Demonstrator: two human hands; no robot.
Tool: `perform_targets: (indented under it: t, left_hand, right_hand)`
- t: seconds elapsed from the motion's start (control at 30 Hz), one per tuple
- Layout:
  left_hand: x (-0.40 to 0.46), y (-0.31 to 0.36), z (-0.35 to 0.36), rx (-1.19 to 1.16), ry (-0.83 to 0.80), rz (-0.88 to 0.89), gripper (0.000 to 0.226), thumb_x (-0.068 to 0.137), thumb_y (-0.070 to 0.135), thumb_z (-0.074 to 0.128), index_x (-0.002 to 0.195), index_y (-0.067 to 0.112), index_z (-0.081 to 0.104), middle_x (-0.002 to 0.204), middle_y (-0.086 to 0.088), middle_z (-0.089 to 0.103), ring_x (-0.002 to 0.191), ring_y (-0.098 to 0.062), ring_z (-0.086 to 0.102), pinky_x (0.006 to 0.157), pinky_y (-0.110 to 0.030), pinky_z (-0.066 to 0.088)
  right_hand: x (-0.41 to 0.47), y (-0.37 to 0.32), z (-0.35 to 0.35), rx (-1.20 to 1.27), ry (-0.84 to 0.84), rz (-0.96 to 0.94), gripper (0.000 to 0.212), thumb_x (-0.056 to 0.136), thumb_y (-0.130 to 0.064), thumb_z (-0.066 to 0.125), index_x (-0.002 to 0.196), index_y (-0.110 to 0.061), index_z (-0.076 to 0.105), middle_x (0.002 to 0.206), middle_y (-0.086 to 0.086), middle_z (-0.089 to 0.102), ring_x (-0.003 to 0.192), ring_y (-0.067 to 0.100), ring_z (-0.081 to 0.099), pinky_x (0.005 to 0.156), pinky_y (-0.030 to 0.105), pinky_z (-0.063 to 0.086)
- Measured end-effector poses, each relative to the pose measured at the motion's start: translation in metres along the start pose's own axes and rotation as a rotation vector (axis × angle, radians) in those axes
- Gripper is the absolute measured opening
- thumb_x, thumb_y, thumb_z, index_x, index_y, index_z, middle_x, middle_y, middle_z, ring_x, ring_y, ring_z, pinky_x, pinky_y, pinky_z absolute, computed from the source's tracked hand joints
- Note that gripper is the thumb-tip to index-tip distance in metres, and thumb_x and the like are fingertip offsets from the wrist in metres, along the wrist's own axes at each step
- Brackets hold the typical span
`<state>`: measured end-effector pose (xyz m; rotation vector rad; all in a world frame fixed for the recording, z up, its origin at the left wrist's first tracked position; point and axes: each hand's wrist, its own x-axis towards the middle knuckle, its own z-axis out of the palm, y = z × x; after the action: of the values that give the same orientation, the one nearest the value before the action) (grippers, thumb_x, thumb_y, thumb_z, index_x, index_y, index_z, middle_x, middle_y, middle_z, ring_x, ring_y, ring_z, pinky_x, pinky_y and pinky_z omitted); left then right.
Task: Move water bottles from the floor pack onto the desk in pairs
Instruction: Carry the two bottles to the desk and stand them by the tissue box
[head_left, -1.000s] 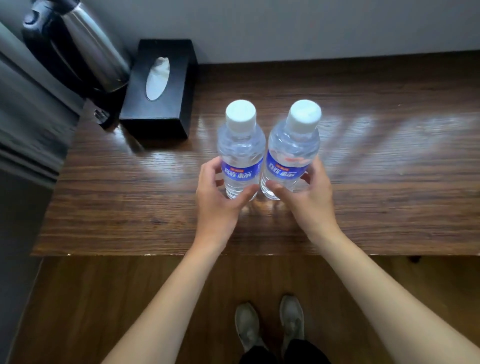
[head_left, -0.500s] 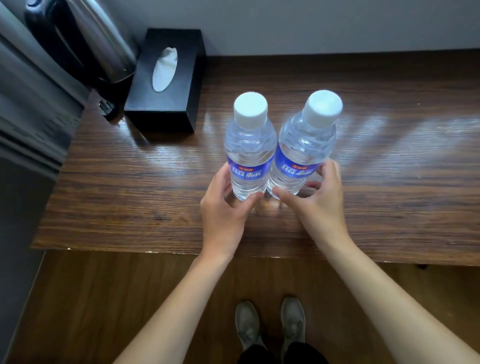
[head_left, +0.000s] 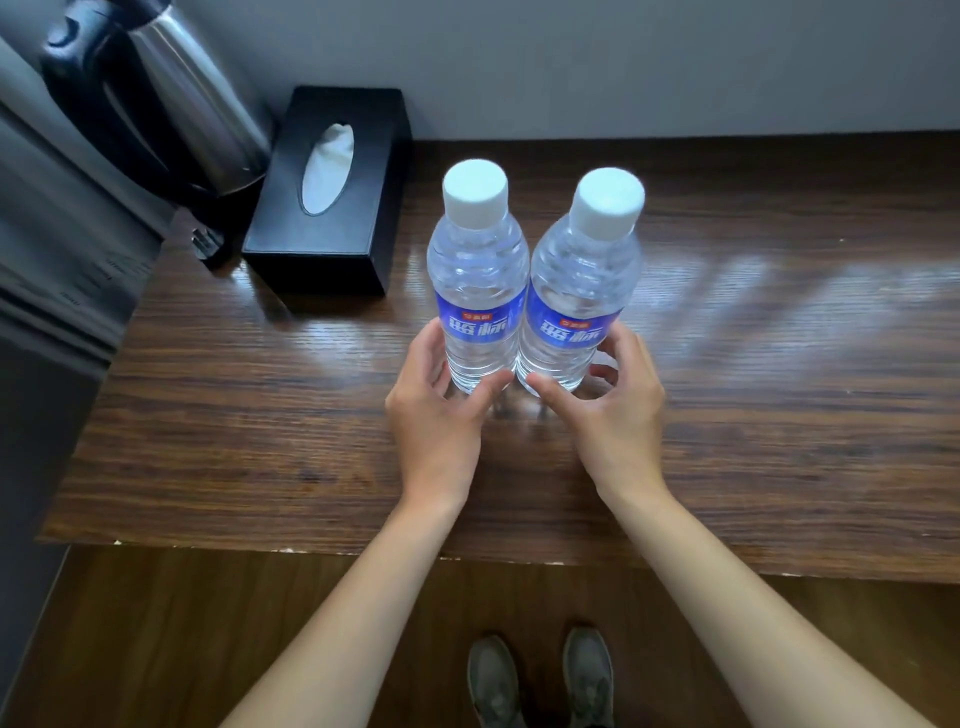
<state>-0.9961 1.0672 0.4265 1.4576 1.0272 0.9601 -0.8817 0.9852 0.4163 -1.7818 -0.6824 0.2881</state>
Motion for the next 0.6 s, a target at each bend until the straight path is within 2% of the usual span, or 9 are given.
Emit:
perform_targets:
  t: [0.17,0.27,0.37,0.47,0.6]
  left_hand:
    - [0.03,0.0,0.005,0.007,0.007,0.026,0.062,0.067,0.0,0.085,0.122,0.014,0.06,0.115,0.008,0.07,0.106,0.0,0.066,0.089,-0.014,0.05]
    - [0.048,-0.001,0.006,0.035,0.008,0.046,0.06,0.068,0.001,0.085,0.122,0.013,0.06,0.114,0.006,0.068,0.107,-0.004,0.066,0.093,-0.023,0.052]
    - [0.068,-0.003,0.007,0.112,0.038,0.1,0.059,0.067,0.006,0.087,0.12,0.014,0.062,0.113,0.01,0.057,0.11,-0.007,0.061,0.096,-0.037,0.055]
    - [0.087,-0.002,0.011,0.143,0.06,0.132,0.061,0.067,0.006,0.087,0.119,0.026,0.06,0.107,0.015,0.05,0.105,-0.004,0.058,0.095,-0.04,0.055]
    - [0.11,-0.001,0.016,0.173,0.078,0.173,0.065,0.067,0.006,0.087,0.116,0.038,0.058,0.105,0.017,0.051,0.103,-0.011,0.062,0.092,-0.044,0.055]
  right_hand:
    - [0.025,0.0,0.016,0.003,0.004,-0.019,0.068,0.064,-0.037,0.086,0.123,-0.021,0.056,0.11,-0.007,0.061,0.099,0.006,0.06,0.081,0.032,0.055]
    - [0.041,0.002,0.027,0.0,0.018,-0.029,0.069,0.063,-0.037,0.086,0.124,-0.022,0.056,0.109,-0.008,0.061,0.098,0.008,0.061,0.081,0.036,0.055]
    - [0.057,0.003,0.039,0.007,0.022,-0.031,0.069,0.063,-0.041,0.086,0.123,-0.024,0.056,0.107,-0.01,0.06,0.094,0.012,0.062,0.079,0.04,0.055]
    - [0.074,0.002,0.05,0.01,0.036,-0.037,0.068,0.062,-0.038,0.087,0.122,-0.024,0.057,0.106,-0.01,0.06,0.093,0.008,0.061,0.079,0.038,0.055]
    - [0.095,0.001,0.064,0.035,0.051,-0.03,0.067,0.06,-0.034,0.088,0.12,-0.027,0.058,0.104,-0.015,0.058,0.091,0.007,0.062,0.079,0.038,0.056]
